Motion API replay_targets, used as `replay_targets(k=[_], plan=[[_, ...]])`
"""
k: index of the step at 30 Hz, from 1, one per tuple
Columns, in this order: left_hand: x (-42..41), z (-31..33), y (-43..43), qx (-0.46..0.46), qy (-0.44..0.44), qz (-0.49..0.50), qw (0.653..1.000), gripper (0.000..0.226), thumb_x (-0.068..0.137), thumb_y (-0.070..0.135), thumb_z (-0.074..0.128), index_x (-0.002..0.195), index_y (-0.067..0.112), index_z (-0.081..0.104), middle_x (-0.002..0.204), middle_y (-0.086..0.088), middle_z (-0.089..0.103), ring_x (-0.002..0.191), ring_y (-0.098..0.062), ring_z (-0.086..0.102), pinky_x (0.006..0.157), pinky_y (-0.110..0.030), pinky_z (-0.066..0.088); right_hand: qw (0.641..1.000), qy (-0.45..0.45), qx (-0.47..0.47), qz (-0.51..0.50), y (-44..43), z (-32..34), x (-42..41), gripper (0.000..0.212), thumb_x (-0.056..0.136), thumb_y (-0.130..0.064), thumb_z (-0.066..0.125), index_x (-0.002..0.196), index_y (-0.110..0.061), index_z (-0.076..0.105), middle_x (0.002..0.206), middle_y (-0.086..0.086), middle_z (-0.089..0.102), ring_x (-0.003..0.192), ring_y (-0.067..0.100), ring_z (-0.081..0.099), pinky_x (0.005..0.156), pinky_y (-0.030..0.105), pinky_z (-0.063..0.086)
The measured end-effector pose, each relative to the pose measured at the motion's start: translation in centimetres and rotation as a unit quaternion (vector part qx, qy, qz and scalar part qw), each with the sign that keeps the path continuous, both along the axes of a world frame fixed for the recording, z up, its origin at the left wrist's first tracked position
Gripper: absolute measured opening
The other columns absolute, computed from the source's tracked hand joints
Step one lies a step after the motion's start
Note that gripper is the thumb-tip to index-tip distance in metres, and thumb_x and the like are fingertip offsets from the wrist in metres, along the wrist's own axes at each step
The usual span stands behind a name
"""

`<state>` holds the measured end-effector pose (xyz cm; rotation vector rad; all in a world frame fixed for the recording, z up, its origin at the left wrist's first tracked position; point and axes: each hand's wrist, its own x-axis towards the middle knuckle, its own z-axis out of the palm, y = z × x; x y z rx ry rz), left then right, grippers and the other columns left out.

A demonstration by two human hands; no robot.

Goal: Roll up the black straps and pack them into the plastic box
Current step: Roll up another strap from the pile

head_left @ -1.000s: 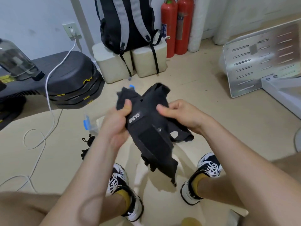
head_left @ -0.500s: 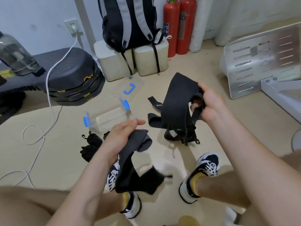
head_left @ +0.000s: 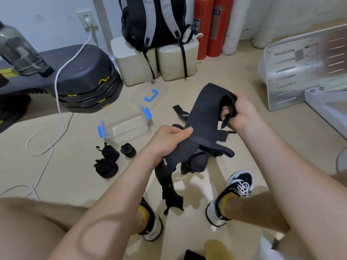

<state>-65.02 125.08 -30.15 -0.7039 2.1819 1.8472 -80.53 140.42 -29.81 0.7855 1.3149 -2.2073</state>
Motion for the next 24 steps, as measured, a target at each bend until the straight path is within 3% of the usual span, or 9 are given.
replay_targets(k=[2, 5, 7, 9, 13, 15, 18, 21, 24], plan=[[-0.1, 0.3, 0.0, 0.083, 0.013, 0.082, 0.993, 0.037, 0.094, 0.033, 0.068, 0.089, -0.003, 0.074, 0.076, -0.013, 0.074, 0.064, -0.019, 0.066, 0.061, -0.024, 0.054, 0.990, 0.042, 0.118, 0.061, 0.1, -1.0, 1.0, 0.039, 0.098, -0.045, 0.054, 0.077, -0.014, 0.063, 0.063, 0.003, 0.061, 0.034, 0.014, 0.050, 0.036, 0.017, 0.038], [-0.6, 0.7, 0.1, 0.145, 0.010, 0.164, 0.976, 0.028, 0.097, 0.022, 0.064, 0.077, 0.002, 0.065, 0.045, -0.001, 0.061, 0.035, -0.007, 0.053, 0.037, -0.012, 0.039, 0.959, 0.074, 0.199, 0.190, 0.6, -2.3, 3.4, 0.049, 0.099, -0.050, 0.051, 0.068, -0.021, 0.075, 0.068, 0.007, 0.071, 0.045, 0.019, 0.059, 0.045, 0.024, 0.045], [-1.1, 1.1, 0.5, 0.185, 0.001, 0.199, 0.962, 0.028, 0.097, 0.020, 0.063, 0.072, 0.007, 0.059, 0.040, 0.002, 0.055, 0.029, -0.007, 0.049, 0.034, -0.012, 0.035, 0.933, 0.094, 0.206, 0.280, 0.9, -3.6, 5.0, 0.043, 0.098, -0.037, 0.055, 0.061, -0.026, 0.074, 0.067, 0.004, 0.068, 0.045, 0.018, 0.050, 0.047, 0.024, 0.034], [-1.7, 0.8, 0.6, 0.213, -0.017, 0.248, 0.945, 0.030, 0.097, 0.020, 0.063, 0.070, 0.010, 0.056, 0.037, 0.002, 0.052, 0.028, -0.008, 0.048, 0.032, -0.012, 0.033, 0.910, 0.107, 0.197, 0.350, 1.2, -4.3, 6.3, 0.033, 0.097, -0.034, 0.057, 0.071, -0.018, 0.070, 0.061, 0.003, 0.064, 0.046, 0.018, 0.050, 0.048, 0.026, 0.032], [-1.7, 1.0, 0.5, 0.256, -0.053, 0.302, 0.917, 0.032, 0.100, 0.024, 0.059, 0.071, 0.012, 0.053, 0.034, 0.003, 0.048, 0.023, -0.008, 0.043, 0.029, -0.011, 0.031, 0.916, 0.083, 0.008, 0.392, 2.5, -4.5, 7.2, 0.027, 0.099, -0.026, 0.054, 0.096, -0.006, 0.073, 0.090, 0.013, 0.075, 0.073, 0.020, 0.073, 0.058, 0.025, 0.056], [-1.8, 1.3, 0.4, 0.278, -0.052, 0.312, 0.907, 0.033, 0.101, 0.024, 0.058, 0.071, 0.013, 0.052, 0.033, 0.002, 0.047, 0.022, -0.008, 0.042, 0.028, -0.012, 0.030, 0.891, 0.132, 0.041, 0.432, 2.5, -5.0, 6.9, 0.027, 0.093, -0.029, 0.062, 0.107, -0.010, 0.075, 0.108, 0.016, 0.073, 0.093, 0.025, 0.071, 0.079, 0.031, 0.058], [-2.4, 1.1, 0.2, 0.279, -0.050, 0.330, 0.901, 0.027, 0.100, 0.026, 0.060, 0.077, 0.011, 0.056, 0.033, 0.001, 0.051, 0.024, -0.010, 0.048, 0.029, -0.016, 0.036, 0.853, 0.217, 0.172, 0.443, 1.5, -4.9, 7.0, 0.017, 0.092, -0.029, 0.068, 0.100, -0.019, 0.079, 0.104, 0.009, 0.077, 0.100, 0.025, 0.071, 0.096, 0.036, 0.054], [-2.9, 0.7, 0.2, 0.273, -0.047, 0.354, 0.893, 0.021, 0.097, 0.028, 0.063, 0.088, 0.010, 0.062, 0.040, 0.002, 0.060, 0.038, -0.015, 0.061, 0.048, -0.027, 0.051, 0.841, 0.206, 0.187, 0.463, 0.6, -4.0, 7.9, 0.027, 0.093, -0.039, 0.067, 0.078, -0.019, 0.078, 0.081, 0.002, 0.077, 0.073, 0.013, 0.072, 0.071, 0.024, 0.053], [-3.1, 0.6, 0.5, 0.269, -0.043, 0.359, 0.893, 0.024, 0.098, 0.028, 0.063, 0.084, 0.009, 0.059, 0.039, 0.001, 0.059, 0.031, -0.012, 0.057, 0.053, -0.032, 0.050, 0.811, 0.225, 0.281, 0.462, -0.2, -4.2, 8.6, 0.045, 0.092, -0.042, 0.068, 0.055, -0.017, 0.061, 0.051, -0.007, 0.059, 0.046, 0.004, 0.053, 0.054, 0.019, 0.041]])
